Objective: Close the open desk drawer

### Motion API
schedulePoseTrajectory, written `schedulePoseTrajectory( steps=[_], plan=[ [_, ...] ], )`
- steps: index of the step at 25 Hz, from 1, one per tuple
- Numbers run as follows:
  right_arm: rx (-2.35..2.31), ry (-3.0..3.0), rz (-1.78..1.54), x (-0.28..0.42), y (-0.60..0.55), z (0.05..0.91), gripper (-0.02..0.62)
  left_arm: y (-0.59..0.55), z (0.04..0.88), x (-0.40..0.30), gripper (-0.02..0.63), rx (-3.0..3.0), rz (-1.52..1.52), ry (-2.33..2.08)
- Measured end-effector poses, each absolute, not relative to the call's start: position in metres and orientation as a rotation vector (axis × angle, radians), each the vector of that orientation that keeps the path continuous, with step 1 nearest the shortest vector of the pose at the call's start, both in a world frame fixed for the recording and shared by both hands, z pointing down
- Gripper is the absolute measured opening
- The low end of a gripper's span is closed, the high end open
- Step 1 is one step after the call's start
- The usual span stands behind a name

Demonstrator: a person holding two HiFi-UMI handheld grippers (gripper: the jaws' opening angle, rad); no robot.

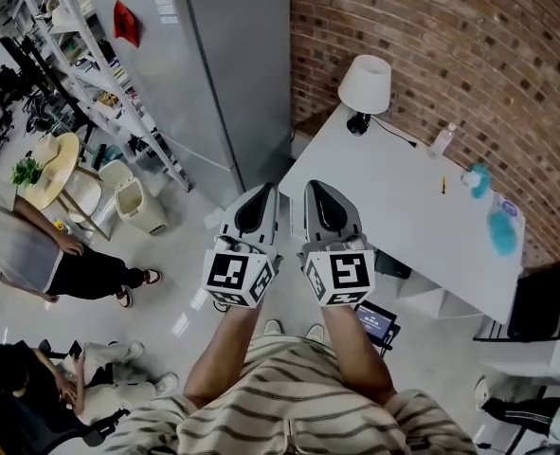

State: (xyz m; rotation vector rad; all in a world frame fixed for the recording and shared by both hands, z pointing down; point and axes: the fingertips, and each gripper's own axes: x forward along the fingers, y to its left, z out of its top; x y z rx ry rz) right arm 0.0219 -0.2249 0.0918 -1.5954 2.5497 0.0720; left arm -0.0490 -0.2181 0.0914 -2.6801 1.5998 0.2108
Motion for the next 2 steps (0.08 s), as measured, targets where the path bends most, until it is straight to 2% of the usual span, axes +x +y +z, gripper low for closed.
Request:
schedulePoseTrajectory(
  steps=[2],
  plan=[
    [-1.588, 2.540, 0.083, 0.0225, -0.2198, 0.0878, 0.010, -0.2145, 0.0891, -0.0456, 0.005, -2.678, 0.203, 1.590]
  ],
)
